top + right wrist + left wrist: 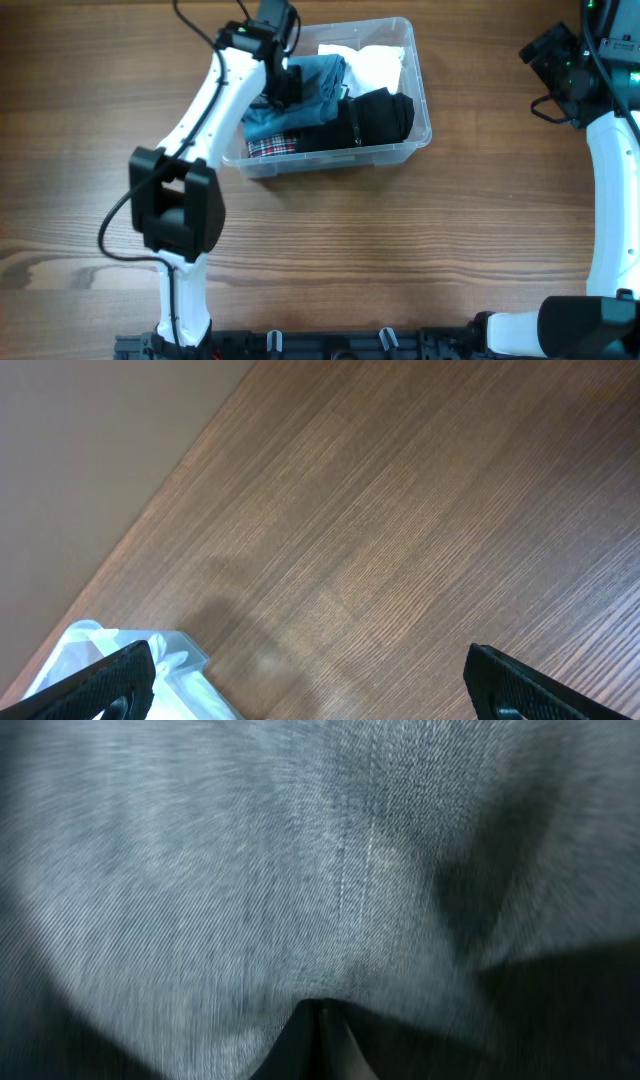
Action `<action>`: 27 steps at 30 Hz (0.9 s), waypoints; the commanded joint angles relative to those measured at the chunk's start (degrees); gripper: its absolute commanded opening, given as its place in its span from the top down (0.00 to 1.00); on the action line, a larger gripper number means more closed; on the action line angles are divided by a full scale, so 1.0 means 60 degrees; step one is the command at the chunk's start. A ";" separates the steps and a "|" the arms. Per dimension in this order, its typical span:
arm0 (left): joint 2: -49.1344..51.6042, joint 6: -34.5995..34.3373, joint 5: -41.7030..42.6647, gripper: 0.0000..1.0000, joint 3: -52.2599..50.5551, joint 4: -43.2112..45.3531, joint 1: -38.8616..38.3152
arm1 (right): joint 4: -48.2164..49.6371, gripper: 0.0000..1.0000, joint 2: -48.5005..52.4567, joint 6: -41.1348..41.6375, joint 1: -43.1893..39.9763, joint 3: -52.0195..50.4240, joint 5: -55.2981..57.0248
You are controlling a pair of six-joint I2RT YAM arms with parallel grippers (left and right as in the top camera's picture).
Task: Pack container
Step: 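Release the denim cloth and press it down with the left gripper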
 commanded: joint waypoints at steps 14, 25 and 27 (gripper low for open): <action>-0.0277 -0.0248 -0.0011 0.95 0.0321 0.0714 -0.0390 | 0.0025 0.00 0.0018 0.0157 0.0058 -0.0033 0.0164; -0.1399 -0.0248 -0.1832 0.86 0.0324 0.0459 0.0244 | 0.0025 0.00 0.0018 0.0160 0.0058 -0.0033 0.0164; -0.1271 -0.0244 -0.2062 0.87 0.0313 0.0313 0.0244 | 0.0025 0.00 0.0018 0.0157 0.0058 -0.0033 0.0164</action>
